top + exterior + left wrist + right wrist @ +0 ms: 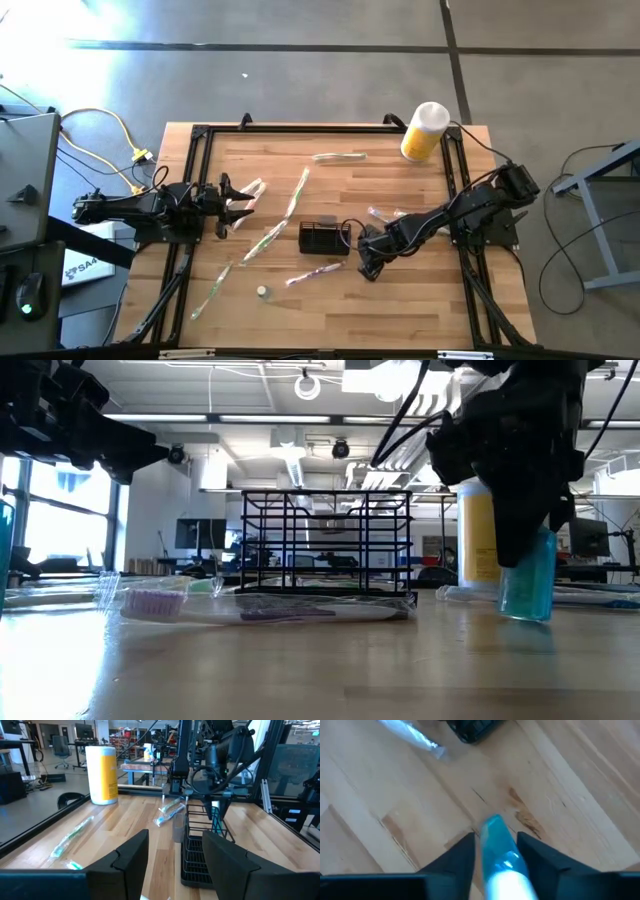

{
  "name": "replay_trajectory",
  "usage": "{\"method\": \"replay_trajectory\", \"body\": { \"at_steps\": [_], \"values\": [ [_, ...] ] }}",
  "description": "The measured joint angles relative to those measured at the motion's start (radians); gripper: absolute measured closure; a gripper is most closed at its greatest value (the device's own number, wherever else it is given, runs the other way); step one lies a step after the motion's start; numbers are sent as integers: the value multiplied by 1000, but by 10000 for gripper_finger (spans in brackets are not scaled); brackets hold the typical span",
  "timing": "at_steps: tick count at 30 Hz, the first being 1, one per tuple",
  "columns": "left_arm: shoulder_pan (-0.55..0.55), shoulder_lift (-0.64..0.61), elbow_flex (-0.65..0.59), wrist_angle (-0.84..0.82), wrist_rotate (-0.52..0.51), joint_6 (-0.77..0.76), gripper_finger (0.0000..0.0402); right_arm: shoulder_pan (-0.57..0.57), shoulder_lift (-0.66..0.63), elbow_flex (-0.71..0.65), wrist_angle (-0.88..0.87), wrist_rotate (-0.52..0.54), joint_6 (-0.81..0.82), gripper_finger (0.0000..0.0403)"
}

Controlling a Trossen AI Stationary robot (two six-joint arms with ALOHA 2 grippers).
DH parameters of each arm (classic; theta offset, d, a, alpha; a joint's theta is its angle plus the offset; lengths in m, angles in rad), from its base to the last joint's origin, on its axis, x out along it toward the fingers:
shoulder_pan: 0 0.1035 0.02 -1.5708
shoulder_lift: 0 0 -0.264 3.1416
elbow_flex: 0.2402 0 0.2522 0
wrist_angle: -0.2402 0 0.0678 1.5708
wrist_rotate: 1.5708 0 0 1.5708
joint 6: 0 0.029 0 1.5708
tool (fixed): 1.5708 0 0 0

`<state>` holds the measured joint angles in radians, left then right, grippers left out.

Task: Pick & Place toothbrushing station
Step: Put the right blue mouthwash into the black wire organizer

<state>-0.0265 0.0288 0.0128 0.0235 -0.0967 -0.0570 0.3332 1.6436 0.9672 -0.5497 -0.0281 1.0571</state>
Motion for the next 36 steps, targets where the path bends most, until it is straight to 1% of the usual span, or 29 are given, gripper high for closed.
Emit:
{"method": "replay_trajectory", "body": {
  "at_steps": [3,7,13,16,19,24,27,30,33,36],
  "values": [
    [0,0,0,0,0,0,220,0,0,0,9,-16,-43,325],
    [0,0,0,0,0,0,220,-11,0,0,7,-59,-60,326],
    [0,0,0,0,0,0,220,-14,0,12,-19,-57,-82,326],
    [0,0,0,0,0,0,220,-13,-2,72,-91,-56,-86,326],
    [0,0,0,0,0,0,220,-5,-3,168,-191,-46,-95,326],
    [0,0,0,-4,21,0,220,38,-4,353,-316,33,-202,326],
    [0,0,0,-5,35,-1,220,55,-4,455,-370,122,-322,326],
    [0,0,0,-5,36,-4,220,49,-5,522,-381,202,-459,326],
    [0,0,0,-5,37,-23,220,21,-5,557,-373,222,-570,326],
    [0,0,0,-5,38,-30,220,-34,-3,569,-344,206,-609,326]
  ]
}}
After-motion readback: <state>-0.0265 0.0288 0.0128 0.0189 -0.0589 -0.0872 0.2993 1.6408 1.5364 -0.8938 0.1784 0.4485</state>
